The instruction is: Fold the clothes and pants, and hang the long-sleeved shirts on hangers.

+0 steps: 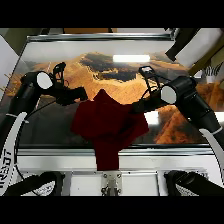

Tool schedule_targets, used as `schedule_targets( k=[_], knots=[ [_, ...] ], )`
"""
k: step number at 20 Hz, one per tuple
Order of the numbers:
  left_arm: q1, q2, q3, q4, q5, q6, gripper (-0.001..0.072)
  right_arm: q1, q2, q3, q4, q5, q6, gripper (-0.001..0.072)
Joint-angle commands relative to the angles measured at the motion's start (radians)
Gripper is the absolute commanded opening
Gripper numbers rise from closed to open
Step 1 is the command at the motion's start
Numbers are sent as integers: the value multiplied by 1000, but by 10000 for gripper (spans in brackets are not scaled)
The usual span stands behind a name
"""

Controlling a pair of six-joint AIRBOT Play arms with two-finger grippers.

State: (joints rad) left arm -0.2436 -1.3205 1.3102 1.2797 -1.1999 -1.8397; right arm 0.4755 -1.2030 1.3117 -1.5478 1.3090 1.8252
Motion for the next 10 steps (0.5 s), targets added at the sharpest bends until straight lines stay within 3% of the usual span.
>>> schedule_targets(
  k=[1,4,8,10],
  knots=[
    [-122,-5,23,-37,67,2,704,-65,-26,0,8,-75,65,22],
    [-379,42,-68,87,186,-76,704,-67,-26,0,8,-76,69,23],
    [-673,38,-151,383,247,-327,704,-67,-26,0,8,-76,69,22],
    [-746,0,-145,502,249,-399,704,-66,-25,0,13,-75,69,23]
  ],
)
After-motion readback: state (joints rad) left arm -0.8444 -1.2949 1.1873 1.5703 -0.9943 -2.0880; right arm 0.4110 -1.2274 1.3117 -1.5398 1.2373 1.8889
